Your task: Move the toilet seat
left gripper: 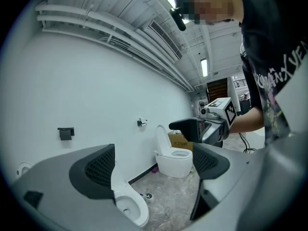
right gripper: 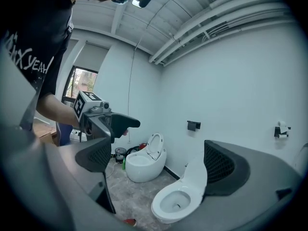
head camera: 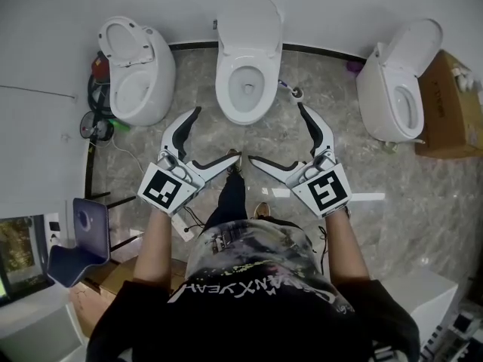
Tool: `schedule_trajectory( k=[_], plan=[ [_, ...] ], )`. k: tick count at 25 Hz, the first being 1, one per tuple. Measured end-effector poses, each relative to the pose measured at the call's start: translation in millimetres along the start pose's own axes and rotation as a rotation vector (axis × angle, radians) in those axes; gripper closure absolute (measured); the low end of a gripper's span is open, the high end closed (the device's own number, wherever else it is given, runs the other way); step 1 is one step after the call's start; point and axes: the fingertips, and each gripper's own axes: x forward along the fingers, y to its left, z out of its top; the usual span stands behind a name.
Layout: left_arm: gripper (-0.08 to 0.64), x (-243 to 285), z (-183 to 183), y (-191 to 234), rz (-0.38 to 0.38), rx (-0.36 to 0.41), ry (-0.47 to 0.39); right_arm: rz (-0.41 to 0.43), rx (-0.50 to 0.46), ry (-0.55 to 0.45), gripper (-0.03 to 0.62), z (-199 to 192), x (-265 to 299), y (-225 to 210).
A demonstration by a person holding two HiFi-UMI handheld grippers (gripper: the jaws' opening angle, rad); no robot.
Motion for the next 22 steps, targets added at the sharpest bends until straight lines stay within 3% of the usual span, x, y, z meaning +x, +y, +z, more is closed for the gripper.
schedule_trajectory(
  k=[10,22],
  plan=[
    [0.072,51,-63,83,-0.014,-0.117,0.036,0.009,0.035,0.092,0.008,-53,87,-50],
    [0.072,123,-199,196,-0.061,-0.284,0.143,-0.012,0.157,0.254,0.009,-172,210,-124]
  ],
)
